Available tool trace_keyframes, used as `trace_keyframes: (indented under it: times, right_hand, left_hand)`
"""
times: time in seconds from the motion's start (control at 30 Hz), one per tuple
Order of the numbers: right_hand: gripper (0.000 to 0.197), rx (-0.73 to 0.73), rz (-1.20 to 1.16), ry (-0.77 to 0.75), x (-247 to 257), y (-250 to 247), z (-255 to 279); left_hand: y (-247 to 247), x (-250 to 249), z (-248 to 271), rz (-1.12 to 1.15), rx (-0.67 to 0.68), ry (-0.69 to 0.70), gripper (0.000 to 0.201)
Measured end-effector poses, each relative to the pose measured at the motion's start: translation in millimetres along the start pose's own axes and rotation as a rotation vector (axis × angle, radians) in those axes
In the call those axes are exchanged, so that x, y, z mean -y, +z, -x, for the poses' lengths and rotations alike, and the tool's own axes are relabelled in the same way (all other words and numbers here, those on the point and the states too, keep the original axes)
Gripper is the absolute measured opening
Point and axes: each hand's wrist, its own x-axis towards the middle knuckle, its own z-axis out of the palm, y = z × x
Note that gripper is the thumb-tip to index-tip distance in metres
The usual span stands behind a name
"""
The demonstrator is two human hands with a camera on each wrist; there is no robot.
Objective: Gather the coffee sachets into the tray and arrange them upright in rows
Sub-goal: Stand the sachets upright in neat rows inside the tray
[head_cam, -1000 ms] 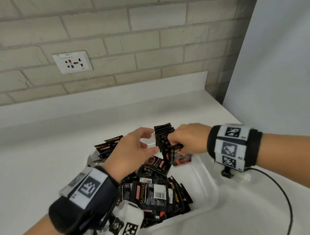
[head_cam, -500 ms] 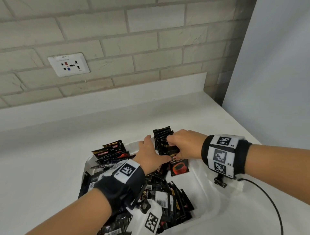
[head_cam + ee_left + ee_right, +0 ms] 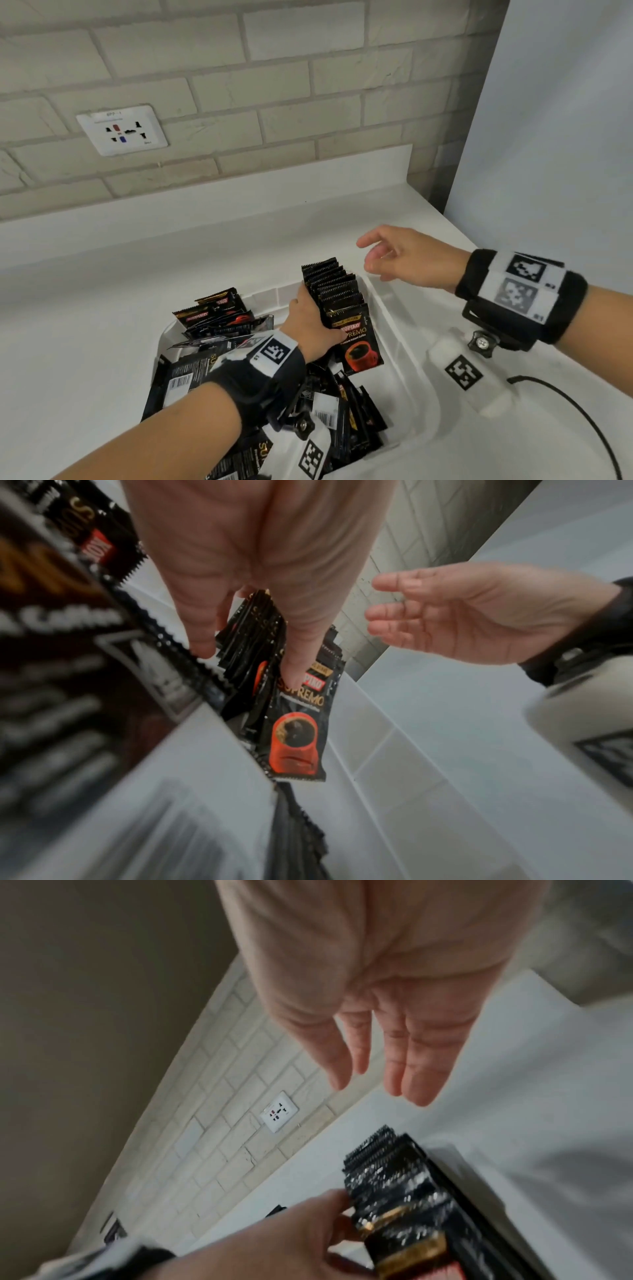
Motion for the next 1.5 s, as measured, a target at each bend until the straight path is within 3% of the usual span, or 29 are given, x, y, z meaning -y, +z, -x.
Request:
trace_keyframes:
  times: [0.13, 0.27, 0.33, 0.47, 0.67, 0.9, 1.1, 1.23, 1.33, 1.4, 1.5]
  right_hand:
    - [0.046, 0.146, -0.344, 0.179, -5.2, 11.2, 3.6]
    - [0.042, 0.173, -0.570, 0.216, -3.4, 24.9, -0.1]
    - [0.037, 0.194, -0.646, 0.218, -1.9, 30.8, -2.9]
    - [0.048, 0.219, -0.774, 0.315, -0.3, 41.2, -5.0]
    - [0.055, 0.137, -0.851, 0.402, -2.5, 57.5, -5.2]
    - [0.060, 0.142, -0.817, 0.438, -4.7, 56.6, -6.1]
    - [0.054, 0.133, -0.783, 0.339, 2.3, 46.9, 3.2]
    - [0.058, 0.068, -0.701, 0.241, 3.8, 33.6, 14.8]
    - [0.040, 0.042, -0.540, 0.112, -1.6, 23.3, 28.5]
    - [0.026, 0.101, -0.370, 0.030, -6.9, 18.2, 40.4]
    - [0.021, 0.283, -0.055, -0.037, -14.6, 20.4, 59.7]
  left_hand:
    - [1.8, 0.6, -1.7, 0.060, 0.022, 0.029, 0.083]
    - [-0.9, -0.7, 0.5, 0.117, 0.059, 0.047, 0.078]
    - [-1.3, -1.0, 0.8, 0.140, 0.063, 0.054, 0.077]
    - [-0.5, -1.6, -0.3, 0.123, 0.085, 0.042, 0.082]
    - [-0.2, -8.7, 0.9, 0.165, 0.130, -0.008, 0.095]
    - [-1.7, -6.4, -1.7, 0.267, 0.177, 0.000, 0.101]
    - [-18.2, -12.7, 5.3, 0.218, 0.184, -0.071, 0.109]
    - [-56.0, -17.8, 23.1, 0.121, 0.177, -0.051, 0.094]
    - [-87.6, -13.3, 43.7, -0.018, 0.102, 0.054, 0.072]
    - [-103.9, -6.2, 60.8, -0.122, 0.107, 0.107, 0.060]
    - [-116.7, 6.2, 88.3, -0.142, 0.186, 0.116, 0.043]
